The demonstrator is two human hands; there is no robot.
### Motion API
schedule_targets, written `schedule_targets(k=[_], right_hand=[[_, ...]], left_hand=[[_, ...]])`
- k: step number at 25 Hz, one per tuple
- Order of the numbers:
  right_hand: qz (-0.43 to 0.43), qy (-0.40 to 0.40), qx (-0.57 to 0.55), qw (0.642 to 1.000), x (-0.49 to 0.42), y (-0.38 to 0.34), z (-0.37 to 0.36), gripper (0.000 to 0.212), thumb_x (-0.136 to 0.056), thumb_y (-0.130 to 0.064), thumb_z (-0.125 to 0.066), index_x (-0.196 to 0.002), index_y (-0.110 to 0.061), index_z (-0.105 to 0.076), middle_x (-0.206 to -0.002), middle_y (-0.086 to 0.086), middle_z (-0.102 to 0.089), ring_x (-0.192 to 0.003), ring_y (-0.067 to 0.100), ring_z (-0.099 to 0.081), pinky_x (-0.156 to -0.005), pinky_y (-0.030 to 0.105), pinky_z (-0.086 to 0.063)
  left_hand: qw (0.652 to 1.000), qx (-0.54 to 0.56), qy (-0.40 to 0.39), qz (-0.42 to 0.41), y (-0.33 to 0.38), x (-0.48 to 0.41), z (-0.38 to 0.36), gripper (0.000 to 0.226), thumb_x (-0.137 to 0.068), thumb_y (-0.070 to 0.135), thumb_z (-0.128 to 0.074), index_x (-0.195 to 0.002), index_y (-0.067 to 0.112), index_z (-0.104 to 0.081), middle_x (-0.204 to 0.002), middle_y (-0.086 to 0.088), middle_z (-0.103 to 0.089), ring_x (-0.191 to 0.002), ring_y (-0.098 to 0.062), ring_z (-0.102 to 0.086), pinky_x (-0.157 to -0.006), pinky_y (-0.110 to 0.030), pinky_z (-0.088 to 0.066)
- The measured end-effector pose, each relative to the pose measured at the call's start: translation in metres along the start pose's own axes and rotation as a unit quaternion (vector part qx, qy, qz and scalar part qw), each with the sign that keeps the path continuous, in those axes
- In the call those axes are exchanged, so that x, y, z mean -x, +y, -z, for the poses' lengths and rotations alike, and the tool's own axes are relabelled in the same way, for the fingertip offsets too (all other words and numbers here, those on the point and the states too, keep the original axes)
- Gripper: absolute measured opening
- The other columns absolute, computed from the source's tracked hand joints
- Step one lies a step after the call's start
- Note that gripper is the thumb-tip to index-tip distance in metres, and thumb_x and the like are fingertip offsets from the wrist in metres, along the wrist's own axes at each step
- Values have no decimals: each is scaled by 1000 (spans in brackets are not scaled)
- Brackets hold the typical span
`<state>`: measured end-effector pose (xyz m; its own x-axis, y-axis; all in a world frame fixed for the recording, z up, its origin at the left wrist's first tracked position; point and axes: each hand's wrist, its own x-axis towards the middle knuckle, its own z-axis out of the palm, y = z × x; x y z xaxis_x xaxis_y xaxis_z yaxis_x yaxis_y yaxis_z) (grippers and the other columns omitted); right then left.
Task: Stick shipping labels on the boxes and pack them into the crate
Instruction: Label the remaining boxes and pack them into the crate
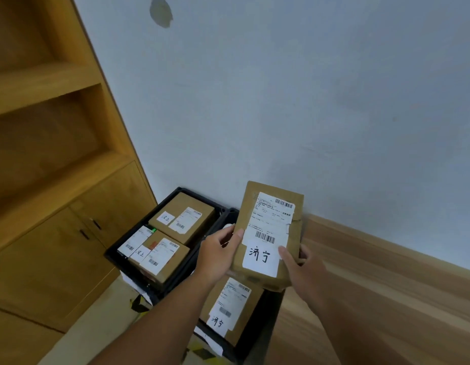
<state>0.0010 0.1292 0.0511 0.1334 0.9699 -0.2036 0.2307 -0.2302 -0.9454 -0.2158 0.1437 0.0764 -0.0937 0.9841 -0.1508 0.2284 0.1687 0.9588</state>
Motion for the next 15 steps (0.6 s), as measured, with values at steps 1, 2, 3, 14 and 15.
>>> schedule_targets(k=[1,2,3,14,15], right_hand=[[1,4,1,1000,-19,5,-11,10,-92,-49,-66,-101,-49,-61,-91,-28,-73,-80,-7,-71,-58,16,-56],[3,7,0,1000,-39,11,-22,14,-92,-49,-66,-105,-47,-62,-96,-25,-74,-82,-5,-72,-61,17,-57],[1,8,2,1000,-57,18,-31,19,-92,-50,-66,-110,-45,-63,-100,-23,-74,-84,-5,-72,-62,18,-58],[-104,100,0,990,-170,122,-106,34,-93,-42,-68,-124,-32,-61,-110,-16,-69,-94,0,-68,-70,15,-55],[-114,116,-1,987,-177,135,-113,35,-93,-42,-68,-125,-31,-61,-113,-13,-69,-96,2,-68,-71,17,-56]], left_hand=[[1000,-7,-7,3,-6,-22,4,29,-97,47,-62,-125,42,-68,-102,17,-77,-90,1,-73,-67,-23,-61],[1000,-18,-12,7,-15,-44,6,32,-97,46,-62,-128,40,-68,-102,18,-77,-90,1,-73,-68,-22,-61],[999,-27,-14,16,-24,-65,8,34,-97,46,-62,-130,38,-67,-102,17,-77,-90,1,-73,-69,-22,-61],[988,-56,-117,85,-152,-227,-23,29,-100,37,-61,-127,41,-67,-104,19,-76,-91,4,-71,-66,-16,-58],[986,-58,-129,91,-167,-238,-27,32,-100,36,-62,-131,38,-67,-106,17,-76,-92,2,-72,-69,-18,-60]])
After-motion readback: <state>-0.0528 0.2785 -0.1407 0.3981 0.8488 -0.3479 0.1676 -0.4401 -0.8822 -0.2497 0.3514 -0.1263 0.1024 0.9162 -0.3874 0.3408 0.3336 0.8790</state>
